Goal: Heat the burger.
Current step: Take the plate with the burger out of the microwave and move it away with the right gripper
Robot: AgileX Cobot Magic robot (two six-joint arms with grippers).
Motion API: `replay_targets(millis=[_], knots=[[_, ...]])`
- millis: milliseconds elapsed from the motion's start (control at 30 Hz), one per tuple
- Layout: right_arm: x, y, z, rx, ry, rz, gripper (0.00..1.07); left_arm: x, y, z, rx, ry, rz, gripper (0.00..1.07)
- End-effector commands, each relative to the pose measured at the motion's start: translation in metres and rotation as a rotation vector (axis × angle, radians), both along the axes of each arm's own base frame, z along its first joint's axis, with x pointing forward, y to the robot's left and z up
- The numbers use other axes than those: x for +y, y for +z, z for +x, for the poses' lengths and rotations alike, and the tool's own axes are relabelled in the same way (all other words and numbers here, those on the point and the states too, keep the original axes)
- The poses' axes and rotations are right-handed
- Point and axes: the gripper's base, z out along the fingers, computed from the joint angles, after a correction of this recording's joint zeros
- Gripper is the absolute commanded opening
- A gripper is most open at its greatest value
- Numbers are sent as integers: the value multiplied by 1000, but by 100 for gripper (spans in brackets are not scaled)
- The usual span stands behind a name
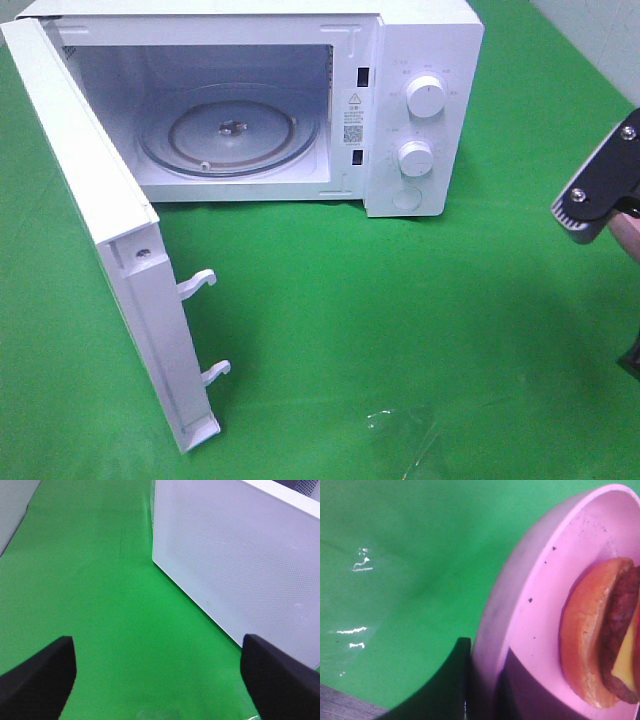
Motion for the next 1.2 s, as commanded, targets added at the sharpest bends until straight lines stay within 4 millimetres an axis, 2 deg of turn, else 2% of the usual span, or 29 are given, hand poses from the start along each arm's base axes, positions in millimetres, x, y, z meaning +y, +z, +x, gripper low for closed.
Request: replay_targets(millis=[33,200,267,433,500,900,967,1133,1200], knots=[[0,5,8,-53,-53,-35,0,0,-1,-2,-19,4,-3,82],[5,1,17,-56,-199,-60,0,0,-1,-2,-19,4,-3,82],[7,-4,24,-77,-312,-122,0,0,-1,-2,-19,4,-3,82],[8,-9,27,-83,-367,-147,0,0,-1,-2,-19,4,-3,82],[11,-18,30,-80,-420,-160,0,0,-1,-2,-19,4,-3,82],[20,-40,39,-69,-453,-175,0,0,-1,-2,-19,4,-3,82],[25,-54,44,-50,-454,-178,0,0,-1,-2,-19,4,-3,82],[28,-65,47,-34,-453,-192,0,0,-1,-2,-19,4,-3,82],[33,-78,51,-23,-446,-170,0,0,-1,-2,-19,4,-3,82]])
